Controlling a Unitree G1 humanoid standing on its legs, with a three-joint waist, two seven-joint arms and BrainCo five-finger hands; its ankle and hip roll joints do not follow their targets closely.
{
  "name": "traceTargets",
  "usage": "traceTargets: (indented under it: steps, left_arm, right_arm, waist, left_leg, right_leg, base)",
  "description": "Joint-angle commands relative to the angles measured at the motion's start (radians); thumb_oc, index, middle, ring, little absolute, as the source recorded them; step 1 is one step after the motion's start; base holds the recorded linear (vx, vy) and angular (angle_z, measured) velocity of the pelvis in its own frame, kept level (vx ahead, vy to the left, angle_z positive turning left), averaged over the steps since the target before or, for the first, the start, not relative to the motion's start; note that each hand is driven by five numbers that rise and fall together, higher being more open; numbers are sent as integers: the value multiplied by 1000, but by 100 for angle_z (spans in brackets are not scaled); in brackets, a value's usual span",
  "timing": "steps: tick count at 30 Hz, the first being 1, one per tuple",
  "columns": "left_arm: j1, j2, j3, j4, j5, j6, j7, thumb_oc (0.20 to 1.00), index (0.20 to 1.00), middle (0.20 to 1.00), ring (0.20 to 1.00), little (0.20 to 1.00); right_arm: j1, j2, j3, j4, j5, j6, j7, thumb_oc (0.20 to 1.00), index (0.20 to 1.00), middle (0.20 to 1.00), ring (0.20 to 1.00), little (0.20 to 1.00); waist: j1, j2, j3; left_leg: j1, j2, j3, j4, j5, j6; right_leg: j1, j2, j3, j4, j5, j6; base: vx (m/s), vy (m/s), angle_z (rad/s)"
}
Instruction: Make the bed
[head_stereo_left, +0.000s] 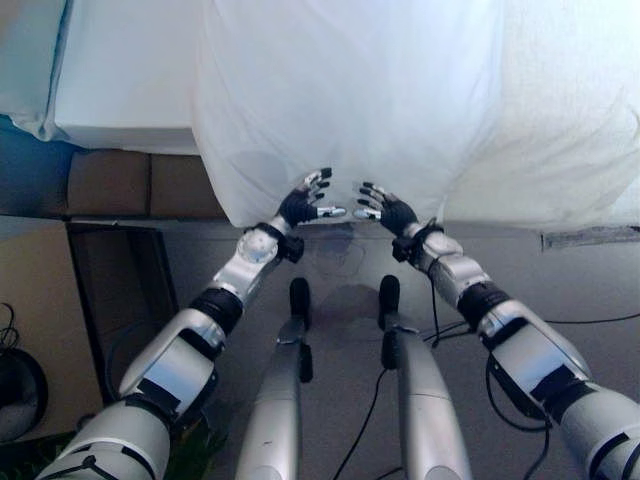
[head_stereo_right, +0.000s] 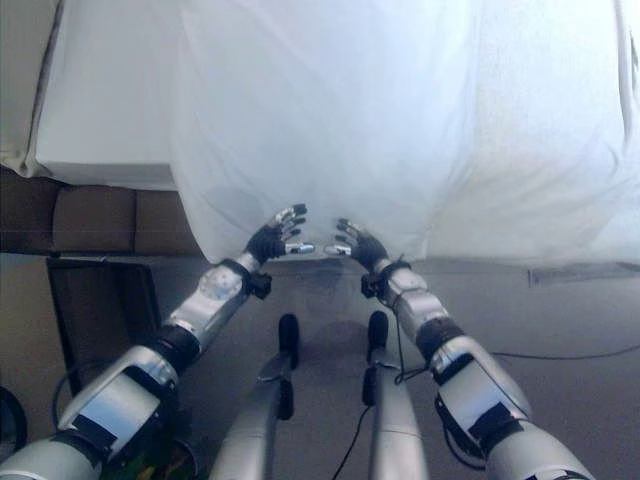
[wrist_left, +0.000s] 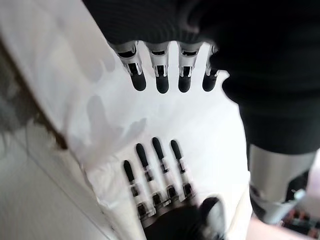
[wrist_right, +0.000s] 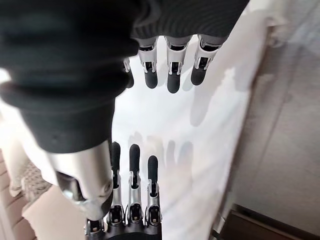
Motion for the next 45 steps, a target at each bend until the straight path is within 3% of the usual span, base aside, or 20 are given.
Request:
traceTargets:
  steps: [1, 6, 12, 16, 23, 26, 30, 39, 42, 45]
  left_arm:
    - [-74, 39, 21, 43, -25, -61, -4, 1000, 1000, 1000, 1000, 1000]
    - [-159, 86, 17, 120, -51, -70, -2, 1000, 1000, 1000, 1000, 1000]
    - [-297, 122, 46, 276, -82, -79, 99, 1000, 1000, 1000, 1000, 1000]
    - [-335, 131, 61, 326, -80, -75, 140, 1000, 1000, 1000, 1000, 1000]
    - [-376, 184, 127, 415, -96, -54, 290, 1000, 1000, 1000, 1000, 1000]
    - [-365, 195, 148, 430, -90, -52, 347, 1000, 1000, 1000, 1000, 1000]
    - [-309, 197, 195, 457, -68, -26, 442, 1000, 1000, 1000, 1000, 1000]
    - [-145, 163, 337, 504, -102, 14, 478, 1000, 1000, 1000, 1000, 1000]
    - [-56, 102, 364, 504, -92, 36, 464, 1000, 1000, 1000, 1000, 1000]
    - [71, 32, 365, 461, -83, 18, 418, 1000, 1000, 1000, 1000, 1000]
  right_arm:
    - [-62, -35, -1, -3, 79, -37, 1, 1000, 1000, 1000, 1000, 1000]
    - [-163, -44, 23, 35, 124, -33, -1, 1000, 1000, 1000, 1000, 1000]
    - [-291, -66, 36, 142, 214, -21, -10, 1000, 1000, 1000, 1000, 1000]
    - [-326, -86, 13, 200, 237, -20, -19, 1000, 1000, 1000, 1000, 1000]
    - [-416, -139, -77, 383, 257, -2, -204, 1000, 1000, 1000, 1000, 1000]
    - [-413, -155, -87, 402, 236, 9, -241, 1000, 1000, 1000, 1000, 1000]
    - [-368, -203, -151, 444, 218, 10, -345, 1000, 1000, 1000, 1000, 1000]
    - [-178, -247, -295, 444, 245, 15, -368, 1000, 1000, 1000, 1000, 1000]
    - [-38, -235, -373, 452, 257, 26, -349, 1000, 1000, 1000, 1000, 1000]
    - [121, -191, -430, 443, 252, 19, -315, 1000, 1000, 1000, 1000, 1000]
  waist:
    - [-4, -12, -8]
    - [-6, -21, -14]
    - [-13, -38, 3]
    - [-15, -33, 3]
    - [-11, -16, 3]
    - [-10, -9, 3]
    - [-11, 6, 3]
    - [-2, 21, 3]
    - [2, 27, -19]
    - [5, 33, -44]
  left_leg:
    - [-103, 27, 8, 191, -96, -38]
    - [-165, 36, 16, 237, -110, -38]
    - [-212, 28, 19, 263, -115, -34]
    - [-231, 25, 26, 275, -118, -34]
    - [-231, 25, 34, 224, -97, -42]
    - [-227, 23, 33, 206, -85, -45]
    - [-179, 21, 27, 127, -57, -48]
    - [32, 14, 12, -58, 12, -65]
    - [151, 15, -4, -141, 33, -62]
    - [277, 19, -14, -227, 52, -59]
  right_leg:
    - [-29, -50, 66, 9, 12, 120]
    - [-99, -44, 78, 57, 3, 114]
    - [-141, -45, 88, 69, 4, 116]
    - [-158, -51, 91, 74, 5, 117]
    - [-162, -54, 85, 23, 22, 120]
    - [-156, -55, 84, 7, 26, 119]
    - [-110, -62, 73, -39, 39, 119]
    - [110, -64, 31, -194, 77, 125]
    - [227, -67, 16, -251, 90, 127]
    - [351, -71, -6, -324, 99, 130]
  base:
    - [0, 0, 0]
    - [-11, 11, -5]
    - [-9, 8, -2]
    - [-4, 6, -1]
    - [0, 0, 0]
    - [-2, -18, 0]
    - [-8, -38, 3]
    - [6, -49, 6]
    - [48, -59, 5]
    - [100, -39, 13]
